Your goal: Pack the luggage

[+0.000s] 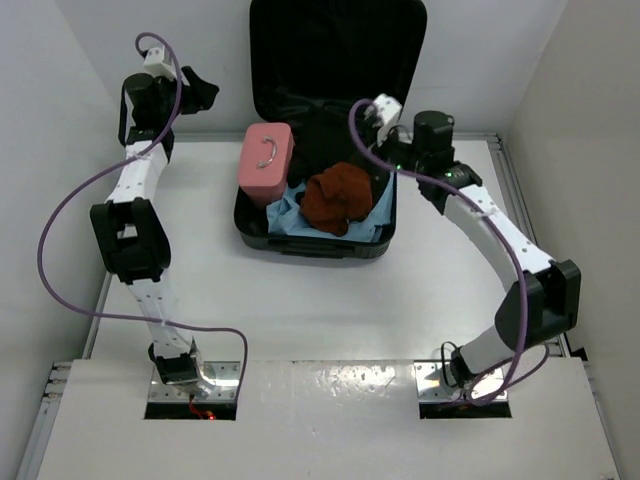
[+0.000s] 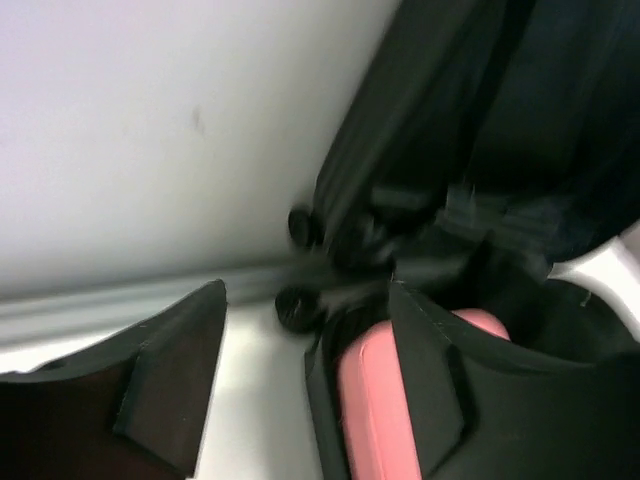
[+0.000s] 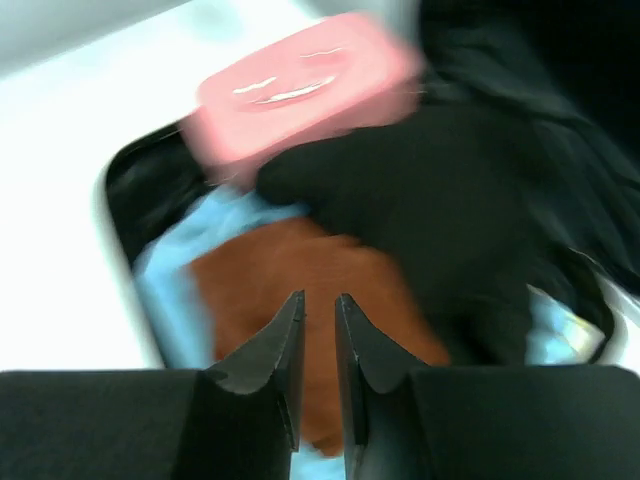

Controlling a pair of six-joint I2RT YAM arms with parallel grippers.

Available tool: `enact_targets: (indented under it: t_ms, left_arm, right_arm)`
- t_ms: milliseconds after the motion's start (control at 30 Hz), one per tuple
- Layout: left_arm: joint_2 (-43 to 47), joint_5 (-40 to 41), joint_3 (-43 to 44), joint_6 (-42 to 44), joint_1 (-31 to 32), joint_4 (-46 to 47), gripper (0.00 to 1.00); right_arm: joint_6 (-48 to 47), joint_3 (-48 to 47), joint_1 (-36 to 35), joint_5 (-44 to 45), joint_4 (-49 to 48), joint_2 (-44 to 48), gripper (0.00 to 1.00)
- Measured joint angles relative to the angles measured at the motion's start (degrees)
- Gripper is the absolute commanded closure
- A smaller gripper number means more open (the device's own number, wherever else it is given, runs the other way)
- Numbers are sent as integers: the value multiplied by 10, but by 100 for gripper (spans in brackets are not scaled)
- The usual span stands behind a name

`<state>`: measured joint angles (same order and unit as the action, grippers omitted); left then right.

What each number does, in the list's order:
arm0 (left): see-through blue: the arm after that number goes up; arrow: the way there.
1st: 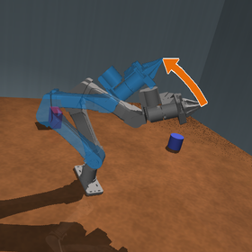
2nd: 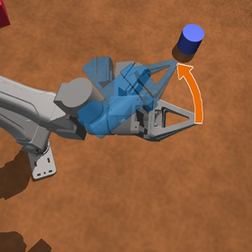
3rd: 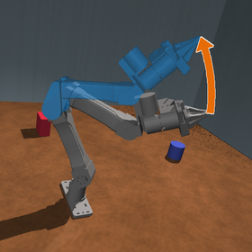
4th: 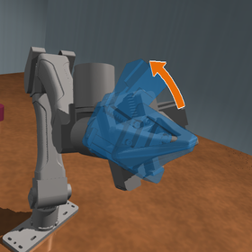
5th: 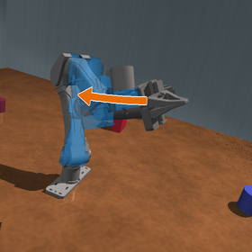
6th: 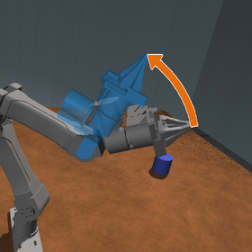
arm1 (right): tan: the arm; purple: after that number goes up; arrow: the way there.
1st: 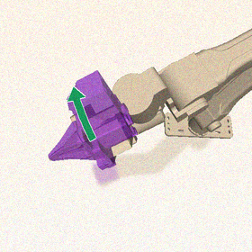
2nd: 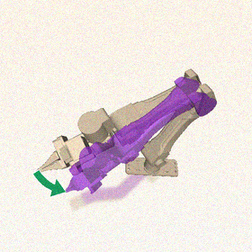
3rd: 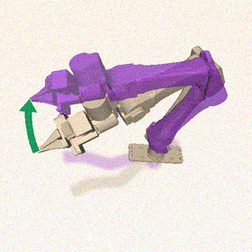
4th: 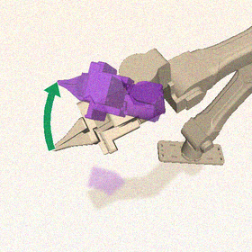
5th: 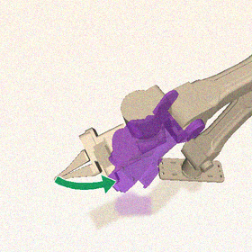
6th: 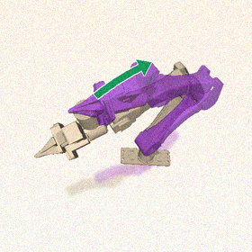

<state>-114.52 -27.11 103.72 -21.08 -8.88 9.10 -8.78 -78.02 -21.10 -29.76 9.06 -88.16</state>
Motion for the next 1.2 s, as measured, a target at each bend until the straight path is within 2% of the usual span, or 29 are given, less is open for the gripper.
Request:
enact_targets:
  t_ms: [33, 100, 167, 233, 300, 367, 400, 433, 467, 567, 733, 800, 1000, 1200]
  left_arm:
    - [-14, 2, 17, -17, 0, 11, 38]
    - [-48, 11, 59, -61, 0, 30, 38]
    - [-89, 24, 104, -114, 0, 53, 41]
    - [-134, 43, 151, -162, 4, 67, 41]
    - [-164, 66, 174, -195, 7, 76, 35]
    - [-190, 82, 193, -221, 13, 83, 33]
    - [-205, 88, 209, -231, 18, 85, 33]
    - [-221, 92, 227, -238, 23, 87, 33]
    - [-235, 96, 243, -243, 30, 93, 33]
    - [-261, 101, 266, -249, 50, 112, 28]
    - [-269, 75, 249, -248, 74, 170, 25]
    - [-269, 63, 233, -243, 78, 199, 25]
    - [-269, 54, 219, -196, 81, 227, 26]
    - [-298, 82, 317, -104, 94, 229, 34]
  right_arm:
    - [38, 3, 16, 19, -33, -4, 81]
    - [114, 0, 54, 63, -81, -24, 77]
    - [207, -14, 93, 102, -113, -54, 67]
    - [275, -36, 143, 133, -138, -97, 65]
    - [333, -46, 179, 173, -161, -129, 64]
    - [375, -46, 204, 208, -189, -154, 64]
    - [389, -50, 211, 221, -203, -168, 60]
    - [400, -61, 217, 230, -210, -184, 55]
    - [410, -82, 224, 237, -214, -205, 43]
    - [431, -165, 238, 251, -223, -281, 35]
    - [445, -275, 256, 243, -220, -371, 29]
    - [440, -291, 261, 227, -218, -384, 26]
    - [423, -318, 255, 176, -220, -392, 25]
    - [419, -321, 242, 164, -228, -392, 25]
